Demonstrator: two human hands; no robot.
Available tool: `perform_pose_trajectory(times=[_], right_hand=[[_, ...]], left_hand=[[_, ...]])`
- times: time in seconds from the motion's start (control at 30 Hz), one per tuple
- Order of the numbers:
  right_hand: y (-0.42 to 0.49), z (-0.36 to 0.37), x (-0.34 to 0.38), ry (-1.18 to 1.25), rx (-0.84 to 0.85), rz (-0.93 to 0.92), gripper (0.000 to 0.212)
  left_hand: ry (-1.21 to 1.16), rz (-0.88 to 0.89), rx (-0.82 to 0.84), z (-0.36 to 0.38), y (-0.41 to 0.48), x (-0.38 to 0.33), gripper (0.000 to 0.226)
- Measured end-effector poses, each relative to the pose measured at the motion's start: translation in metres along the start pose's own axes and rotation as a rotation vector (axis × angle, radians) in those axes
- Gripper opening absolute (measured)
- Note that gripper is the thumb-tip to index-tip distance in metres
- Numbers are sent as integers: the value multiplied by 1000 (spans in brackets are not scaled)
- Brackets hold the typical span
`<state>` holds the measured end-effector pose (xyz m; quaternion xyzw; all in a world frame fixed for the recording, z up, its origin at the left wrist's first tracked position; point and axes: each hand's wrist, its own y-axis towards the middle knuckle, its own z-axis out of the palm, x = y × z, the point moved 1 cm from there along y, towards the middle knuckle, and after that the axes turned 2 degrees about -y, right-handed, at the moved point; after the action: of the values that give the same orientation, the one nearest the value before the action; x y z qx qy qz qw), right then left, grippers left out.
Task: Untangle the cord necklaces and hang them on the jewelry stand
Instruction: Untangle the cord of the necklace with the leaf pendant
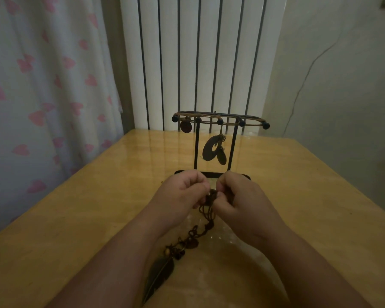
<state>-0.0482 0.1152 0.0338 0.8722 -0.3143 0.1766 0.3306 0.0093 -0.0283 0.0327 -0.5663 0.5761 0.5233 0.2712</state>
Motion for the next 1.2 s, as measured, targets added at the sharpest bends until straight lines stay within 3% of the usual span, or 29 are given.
perform_pose_trajectory(times=[0.37, 0.83, 1.2], right_hand=[[0, 0, 0, -13, 17, 2, 8], [0, -1, -3, -42, -84, -58, 3], [0, 2, -2, -14, -78, -28, 10]], left_hand=[[30, -69, 68, 1, 1, 3, 21], [75, -5, -47, 1, 3, 5, 19], [29, -34, -18, 1, 3, 5, 24]])
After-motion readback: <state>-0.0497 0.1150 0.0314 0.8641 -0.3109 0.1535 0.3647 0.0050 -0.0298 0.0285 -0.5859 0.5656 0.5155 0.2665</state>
